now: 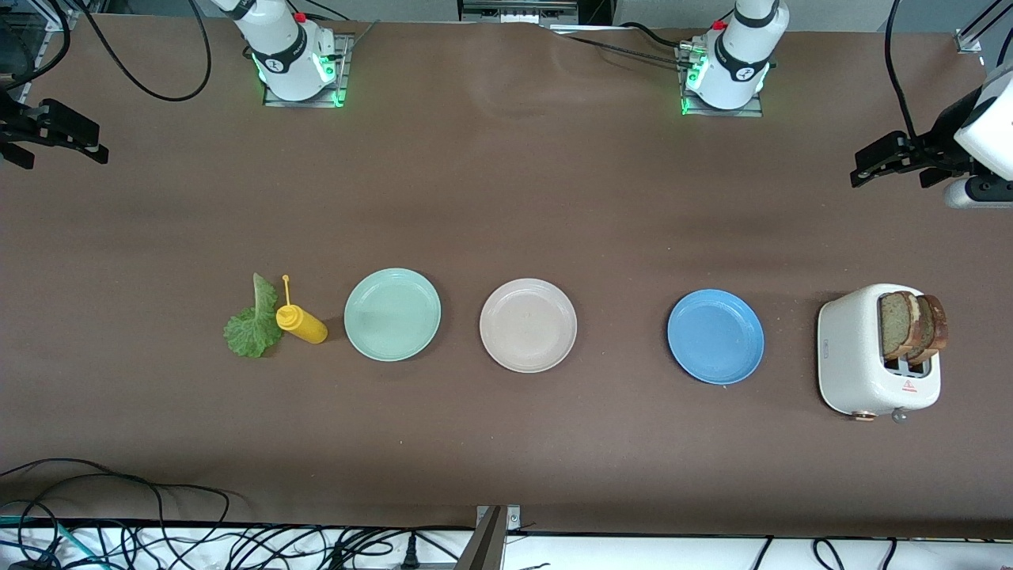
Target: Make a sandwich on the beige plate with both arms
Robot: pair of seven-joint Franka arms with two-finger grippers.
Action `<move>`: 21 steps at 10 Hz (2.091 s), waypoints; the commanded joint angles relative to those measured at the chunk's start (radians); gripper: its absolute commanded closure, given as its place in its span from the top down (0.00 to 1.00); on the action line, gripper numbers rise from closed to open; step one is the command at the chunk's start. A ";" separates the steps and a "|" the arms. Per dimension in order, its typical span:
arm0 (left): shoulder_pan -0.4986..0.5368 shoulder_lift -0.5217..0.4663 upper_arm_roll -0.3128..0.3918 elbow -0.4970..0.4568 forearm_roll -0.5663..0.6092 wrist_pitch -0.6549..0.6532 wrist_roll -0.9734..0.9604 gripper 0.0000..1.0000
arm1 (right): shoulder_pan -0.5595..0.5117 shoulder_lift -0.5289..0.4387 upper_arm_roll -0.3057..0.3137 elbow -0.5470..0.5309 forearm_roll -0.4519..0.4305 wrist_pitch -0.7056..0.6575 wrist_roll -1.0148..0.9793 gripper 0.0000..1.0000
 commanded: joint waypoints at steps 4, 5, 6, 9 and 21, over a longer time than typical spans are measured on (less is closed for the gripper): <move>0.002 0.051 -0.002 0.031 0.067 -0.004 0.012 1.00 | -0.006 -0.004 0.001 0.001 -0.007 -0.012 0.002 1.00; -0.009 0.058 -0.002 0.031 0.106 -0.004 0.012 1.00 | -0.006 -0.004 0.001 -0.001 -0.007 -0.027 0.000 1.00; -0.009 0.071 -0.002 0.031 0.118 -0.004 0.014 1.00 | -0.006 -0.004 -0.005 -0.003 -0.007 -0.039 -0.002 1.00; 0.003 0.109 -0.001 0.034 0.114 0.036 0.021 1.00 | -0.006 -0.001 -0.019 -0.004 -0.007 -0.039 -0.006 1.00; 0.101 0.264 0.004 0.034 0.100 0.220 0.279 1.00 | -0.007 0.000 -0.026 -0.006 -0.007 -0.072 -0.009 1.00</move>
